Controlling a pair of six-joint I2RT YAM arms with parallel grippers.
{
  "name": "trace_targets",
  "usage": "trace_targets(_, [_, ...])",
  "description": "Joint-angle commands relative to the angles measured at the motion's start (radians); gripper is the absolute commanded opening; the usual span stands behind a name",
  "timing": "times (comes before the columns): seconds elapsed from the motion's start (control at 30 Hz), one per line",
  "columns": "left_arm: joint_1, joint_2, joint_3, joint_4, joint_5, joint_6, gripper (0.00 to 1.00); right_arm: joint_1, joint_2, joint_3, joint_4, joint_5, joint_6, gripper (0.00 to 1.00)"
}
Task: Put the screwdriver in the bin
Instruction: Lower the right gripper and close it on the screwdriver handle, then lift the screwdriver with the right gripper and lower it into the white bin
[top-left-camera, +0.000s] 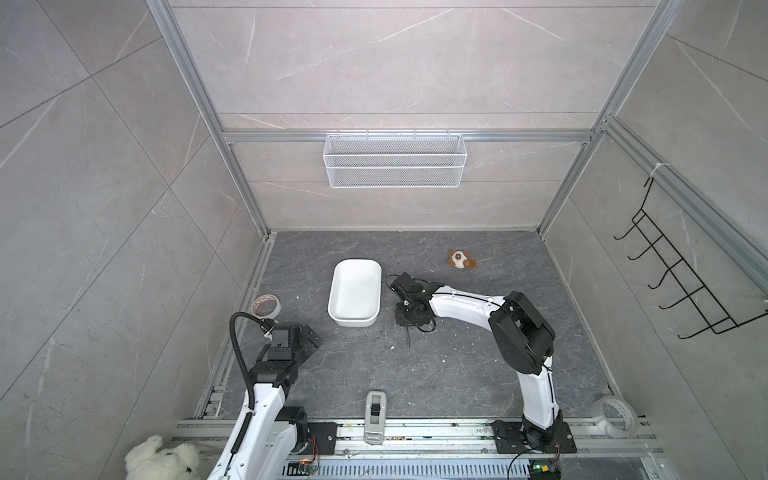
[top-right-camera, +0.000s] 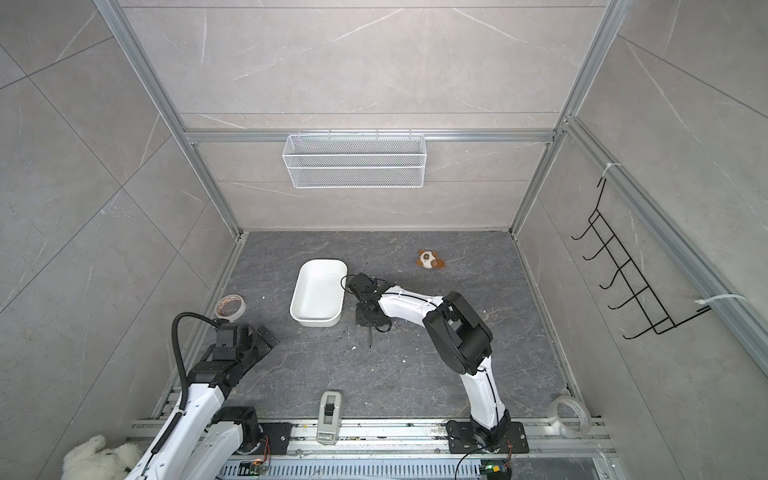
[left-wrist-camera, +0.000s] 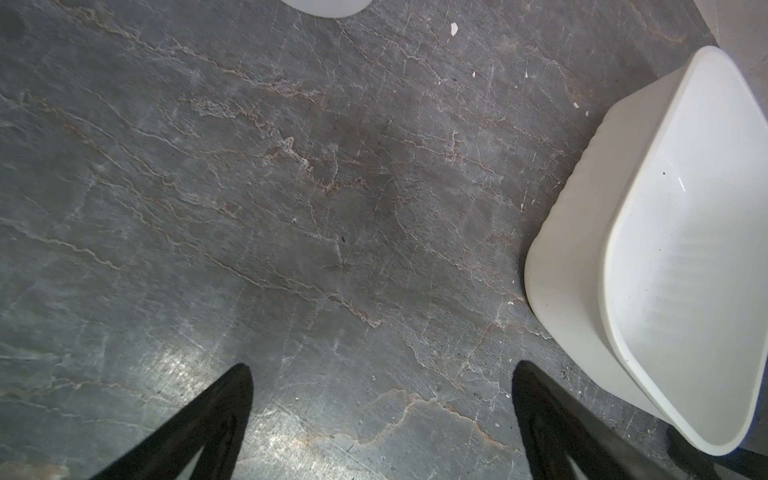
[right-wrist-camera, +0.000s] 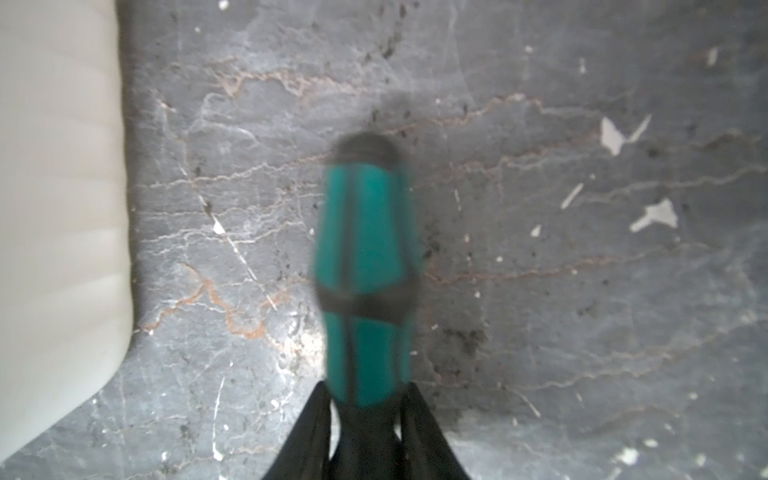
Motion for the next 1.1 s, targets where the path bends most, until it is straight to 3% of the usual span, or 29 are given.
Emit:
trace_targets(0.0, [-0.001, -0.002, 0.014, 0.018, -0.013, 0.018, 1.00, -0.001, 0.006, -0.012, -0.014, -0.014, -0.003, 0.27])
trace_targets(0.2, [-0.001, 0.001, 0.014, 0.018, -0.014, 0.018, 1.00, -0.003, -0.028, 0.011, -0.043, -0.004, -0.035, 0.18])
trace_targets(0.77, [-0.001, 0.003, 0.013, 0.018, -0.016, 0.016, 1.00, -0.001, -0.236, 0.046, 0.075, -0.102, 0.119, 0.20])
trace_targets(1.07, [-0.001, 0.003, 0.013, 0.018, -0.018, 0.016, 1.00, 0.025, 0.002, 0.386, 0.104, -0.268, 0.225, 0.20])
